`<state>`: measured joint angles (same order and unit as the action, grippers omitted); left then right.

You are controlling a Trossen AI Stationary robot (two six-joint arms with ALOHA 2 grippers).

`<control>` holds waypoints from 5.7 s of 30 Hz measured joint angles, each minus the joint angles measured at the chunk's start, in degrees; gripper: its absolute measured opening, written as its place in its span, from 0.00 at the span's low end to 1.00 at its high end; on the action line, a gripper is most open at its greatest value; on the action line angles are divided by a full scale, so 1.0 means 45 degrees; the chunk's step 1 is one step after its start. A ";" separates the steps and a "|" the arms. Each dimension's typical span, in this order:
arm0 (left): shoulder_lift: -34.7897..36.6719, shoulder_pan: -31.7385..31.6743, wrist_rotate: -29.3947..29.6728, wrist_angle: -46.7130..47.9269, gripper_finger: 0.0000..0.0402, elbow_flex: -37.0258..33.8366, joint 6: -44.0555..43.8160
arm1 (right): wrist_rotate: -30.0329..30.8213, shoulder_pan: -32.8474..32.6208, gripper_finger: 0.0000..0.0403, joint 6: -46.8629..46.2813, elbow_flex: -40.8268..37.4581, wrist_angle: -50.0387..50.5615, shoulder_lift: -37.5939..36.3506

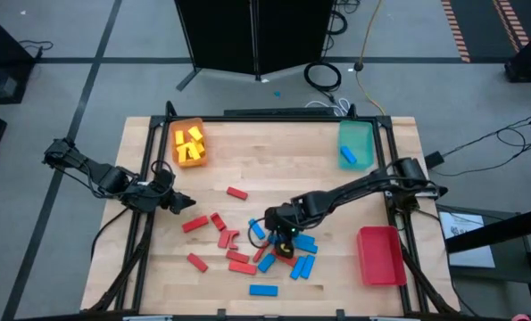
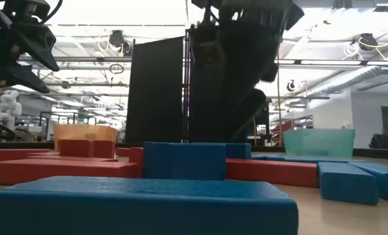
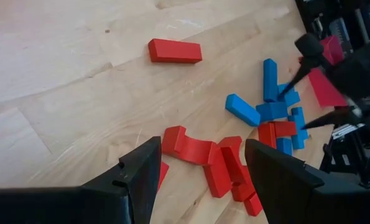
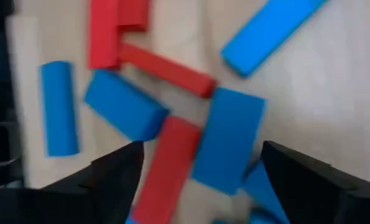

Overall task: Sort blocks
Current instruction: Put the blue block into the blue bin

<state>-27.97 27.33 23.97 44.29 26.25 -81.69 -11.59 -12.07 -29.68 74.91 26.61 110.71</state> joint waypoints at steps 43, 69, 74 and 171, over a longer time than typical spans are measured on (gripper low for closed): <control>-0.0005 0.0000 0.0127 0.0092 0.57 0.0003 0.0019 | 0.3455 0.1226 0.24 0.1631 0.5915 0.7397 0.1512; -0.0005 0.0004 0.0781 0.0087 0.57 0.0003 -0.0017 | 0.5841 0.9232 0.24 0.2104 -0.0069 0.9994 -0.7014; -0.0005 0.0000 0.1015 0.0087 0.57 0.0003 -0.0083 | 0.5465 1.0501 0.24 0.2384 -0.2113 0.8757 -0.7425; -0.0005 0.0003 0.1292 0.0666 0.57 0.0003 -0.0073 | 0.2845 0.0692 0.22 0.9159 0.0186 0.4940 0.1265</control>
<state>-27.99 27.34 29.78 47.29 26.26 -82.02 1.21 -8.95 11.53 75.75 48.84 116.40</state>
